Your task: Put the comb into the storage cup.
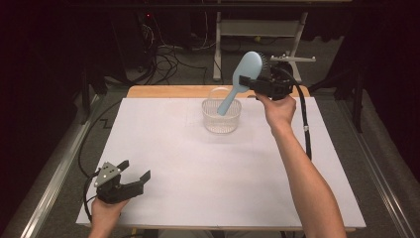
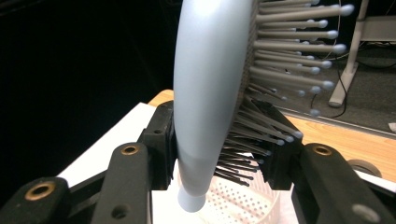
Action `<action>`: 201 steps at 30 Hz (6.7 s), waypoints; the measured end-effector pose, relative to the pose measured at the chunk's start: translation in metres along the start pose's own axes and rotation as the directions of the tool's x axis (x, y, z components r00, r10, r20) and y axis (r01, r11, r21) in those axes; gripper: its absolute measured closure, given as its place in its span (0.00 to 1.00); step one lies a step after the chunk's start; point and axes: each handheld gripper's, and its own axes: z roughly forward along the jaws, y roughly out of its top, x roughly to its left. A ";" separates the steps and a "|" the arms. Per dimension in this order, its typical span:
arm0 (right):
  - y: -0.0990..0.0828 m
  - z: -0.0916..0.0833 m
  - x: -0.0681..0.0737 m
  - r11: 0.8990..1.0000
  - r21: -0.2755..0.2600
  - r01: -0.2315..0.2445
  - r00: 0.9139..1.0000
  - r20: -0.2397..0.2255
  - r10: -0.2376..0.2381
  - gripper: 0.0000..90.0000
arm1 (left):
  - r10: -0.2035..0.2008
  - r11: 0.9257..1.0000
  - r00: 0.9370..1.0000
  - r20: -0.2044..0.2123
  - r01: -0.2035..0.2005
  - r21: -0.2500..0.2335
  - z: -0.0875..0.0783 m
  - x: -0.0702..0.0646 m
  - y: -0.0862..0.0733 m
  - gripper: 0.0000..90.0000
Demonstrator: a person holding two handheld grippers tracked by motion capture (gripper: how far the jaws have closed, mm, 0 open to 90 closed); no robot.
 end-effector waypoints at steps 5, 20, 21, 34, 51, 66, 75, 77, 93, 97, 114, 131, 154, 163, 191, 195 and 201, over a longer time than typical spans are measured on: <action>0.002 0.007 -0.001 1.000 0.012 0.005 1.000 0.024 -0.005 0.61 | 0.003 1.000 1.000 0.001 -0.003 0.002 0.000 0.000 0.000 0.13; -0.002 0.028 0.001 0.998 0.045 0.041 0.996 0.076 -0.044 0.61 | 0.001 1.000 1.000 0.010 -0.001 0.010 0.002 -0.001 -0.001 0.13; -0.003 0.029 0.001 0.998 0.044 0.038 0.996 0.077 -0.042 0.61 | 0.003 1.000 1.000 0.010 -0.003 0.012 0.002 -0.001 -0.001 0.13; -0.013 0.051 0.008 0.995 0.066 0.073 0.991 0.111 -0.080 0.60 | 0.006 1.000 1.000 0.016 -0.006 0.008 0.001 -0.001 -0.001 0.13; -0.030 0.076 0.013 0.991 0.109 0.078 0.987 0.130 -0.092 0.59 | 0.017 1.000 0.999 0.028 -0.017 0.005 0.000 -0.002 -0.001 0.13; -0.041 0.092 0.017 0.988 0.135 0.080 0.985 0.140 -0.099 0.59 | 0.020 1.000 0.999 0.030 -0.020 0.007 0.001 -0.002 -0.001 0.13; -0.047 0.102 0.019 0.987 0.147 0.070 0.985 0.145 -0.091 0.58 | 0.023 1.000 0.999 0.032 -0.023 0.004 0.001 -0.002 -0.001 0.13; -0.048 0.104 0.019 0.986 0.151 0.071 0.985 0.146 -0.093 0.58 | 0.022 1.000 0.999 0.032 -0.022 0.004 0.001 -0.002 -0.001 0.13; -0.052 0.103 0.019 0.984 0.162 0.077 0.980 0.171 -0.105 0.53 | 0.023 1.000 0.999 0.031 -0.023 0.005 0.001 -0.003 -0.001 0.13; -0.053 0.101 0.015 0.985 0.162 0.058 0.981 0.176 -0.086 0.51 | 0.024 1.000 0.999 0.029 -0.024 0.007 0.000 -0.003 -0.001 0.13; -0.053 0.094 0.005 0.968 0.243 0.060 0.974 0.198 -0.110 0.44 | 0.018 1.000 1.000 0.022 -0.018 0.005 0.000 -0.002 -0.001 0.13; -0.057 0.088 -0.001 0.963 0.262 0.070 0.968 0.215 -0.129 0.41 | 0.018 1.000 1.000 0.025 -0.018 0.001 0.001 -0.001 -0.001 0.13; -0.069 0.077 -0.021 0.957 0.289 0.019 0.969 0.230 -0.088 0.32 | 0.014 1.000 1.000 0.014 -0.014 0.002 0.003 0.003 0.001 0.13; -0.069 0.064 -0.024 0.961 0.277 0.019 0.971 0.223 -0.083 0.32 | 0.015 1.000 1.000 0.016 -0.015 0.001 0.003 0.002 0.000 0.13; -0.083 0.037 -0.021 0.968 0.241 0.069 0.971 0.208 -0.121 0.34 | 0.006 1.000 1.000 0.013 -0.006 -0.011 0.000 0.001 -0.001 0.13; -0.086 0.032 -0.021 0.966 0.246 0.080 0.972 0.195 -0.130 0.36 | 0.006 1.000 1.000 0.010 -0.005 -0.013 -0.003 0.000 -0.002 0.13; -0.088 0.026 -0.023 0.968 0.237 0.076 0.973 0.196 -0.124 0.36 | 0.001 1.000 1.000 0.005 -0.001 -0.020 -0.005 0.001 -0.003 0.13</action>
